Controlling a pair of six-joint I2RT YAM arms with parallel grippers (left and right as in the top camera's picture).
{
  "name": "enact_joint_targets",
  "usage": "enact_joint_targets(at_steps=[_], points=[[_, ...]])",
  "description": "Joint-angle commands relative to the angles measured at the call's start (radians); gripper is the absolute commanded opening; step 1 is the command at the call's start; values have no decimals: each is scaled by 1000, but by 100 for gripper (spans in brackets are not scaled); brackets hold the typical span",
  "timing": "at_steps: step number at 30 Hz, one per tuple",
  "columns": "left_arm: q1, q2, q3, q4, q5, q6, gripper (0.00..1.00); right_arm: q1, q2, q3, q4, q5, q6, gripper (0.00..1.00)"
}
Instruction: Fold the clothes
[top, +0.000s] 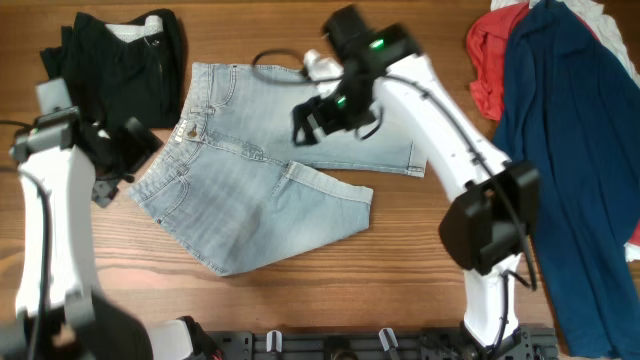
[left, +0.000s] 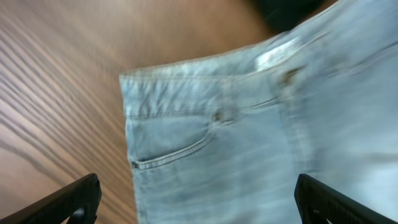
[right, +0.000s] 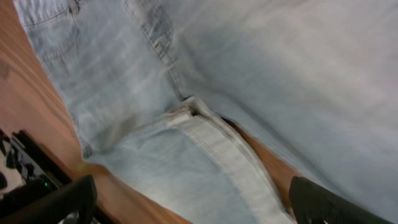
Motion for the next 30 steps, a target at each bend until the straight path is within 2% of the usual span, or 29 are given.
enact_joint_targets(at_steps=[1,3,7,10,18,23,27,30], points=[[6,-158,28,23,-25,12,100,71,18,-64,35,171,208,99],[6,-202,28,32,-29,11,100,118,19,-116,82,252,257,99],[6,-223,28,33,-29,12,100,146,19,-217,188,258,253,98],[6,-222,28,45,-50,12,100,145,19,-221,226,236,178,92],[6,-222,28,45,-51,8,100,150,38,-222,306,326,-3,93],[6,-222,28,35,-51,35,100,174,92,-222,315,260,-173,93],[6,-222,28,21,-51,35,100,195,92,-222,316,188,-307,81],[6,-222,28,21,-51,35,100,197,92,-222,323,154,-352,78]])
